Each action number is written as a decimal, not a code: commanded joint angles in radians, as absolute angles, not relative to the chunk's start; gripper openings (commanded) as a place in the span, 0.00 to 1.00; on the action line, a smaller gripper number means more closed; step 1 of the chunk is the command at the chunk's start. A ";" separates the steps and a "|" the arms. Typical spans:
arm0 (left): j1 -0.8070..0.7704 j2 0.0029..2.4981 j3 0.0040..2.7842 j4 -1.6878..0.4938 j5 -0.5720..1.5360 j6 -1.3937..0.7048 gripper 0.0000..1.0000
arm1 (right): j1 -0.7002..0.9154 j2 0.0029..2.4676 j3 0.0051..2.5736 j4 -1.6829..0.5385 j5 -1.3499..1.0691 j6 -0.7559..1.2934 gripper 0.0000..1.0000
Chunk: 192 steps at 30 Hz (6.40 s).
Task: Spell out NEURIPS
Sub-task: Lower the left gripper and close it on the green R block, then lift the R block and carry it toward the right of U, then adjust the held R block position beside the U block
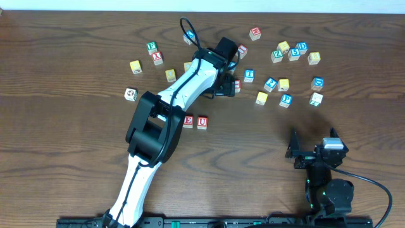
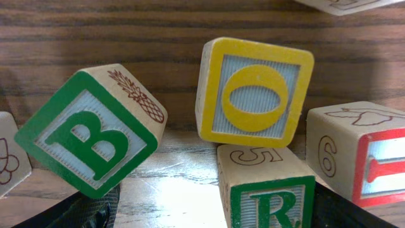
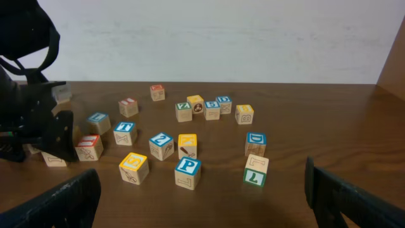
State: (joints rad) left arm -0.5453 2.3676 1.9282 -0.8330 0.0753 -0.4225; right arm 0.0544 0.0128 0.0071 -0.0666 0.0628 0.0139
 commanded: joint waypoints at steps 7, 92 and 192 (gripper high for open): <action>-0.548 2.382 1.948 -0.805 0.066 -0.424 0.85 | 0.047 0.011 0.006 -0.071 0.060 0.006 0.99; -0.816 1.837 1.935 -1.259 -0.109 -0.454 0.07 | 0.047 0.011 0.006 -0.071 0.060 0.006 0.99; -0.757 1.882 1.176 -0.514 -0.048 -0.486 0.08 | 0.047 0.011 0.006 -0.071 0.060 0.006 0.99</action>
